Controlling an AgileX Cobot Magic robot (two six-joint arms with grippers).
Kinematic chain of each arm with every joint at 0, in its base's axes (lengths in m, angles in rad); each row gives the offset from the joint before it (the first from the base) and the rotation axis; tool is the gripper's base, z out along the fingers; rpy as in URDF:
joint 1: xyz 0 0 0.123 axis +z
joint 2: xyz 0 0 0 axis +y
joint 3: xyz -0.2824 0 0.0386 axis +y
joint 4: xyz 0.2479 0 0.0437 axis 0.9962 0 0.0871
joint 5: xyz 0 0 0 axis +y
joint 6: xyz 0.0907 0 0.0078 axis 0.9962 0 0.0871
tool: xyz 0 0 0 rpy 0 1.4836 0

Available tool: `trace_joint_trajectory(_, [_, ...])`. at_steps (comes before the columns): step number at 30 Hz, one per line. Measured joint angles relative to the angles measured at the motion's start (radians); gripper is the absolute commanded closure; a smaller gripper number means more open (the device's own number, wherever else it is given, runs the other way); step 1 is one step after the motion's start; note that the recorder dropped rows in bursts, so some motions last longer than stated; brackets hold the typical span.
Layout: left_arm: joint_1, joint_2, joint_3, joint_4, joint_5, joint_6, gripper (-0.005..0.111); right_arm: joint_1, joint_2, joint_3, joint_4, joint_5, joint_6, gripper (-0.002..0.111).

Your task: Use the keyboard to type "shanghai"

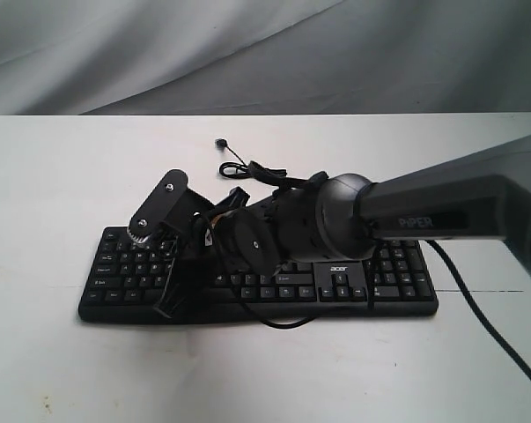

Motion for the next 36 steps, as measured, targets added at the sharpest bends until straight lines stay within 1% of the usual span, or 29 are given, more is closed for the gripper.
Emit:
trace_joint_trajectory(18, [0.000,0.000,0.000,0.000,0.000,0.000,0.107,0.000,0.041,-0.006,0.000,-0.022,-0.002,0.108])
trace_joint_trajectory(29, [0.000,0.000,0.000,0.000,0.000,0.000,0.107,-0.004,-0.004,-0.006,-0.004,-0.022,-0.002,0.108])
trace_joint_trajectory(36, [0.000,0.000,0.000,0.000,0.000,0.000,0.107,-0.019,-0.053,0.058,-0.006,-0.028,-0.002,0.108])
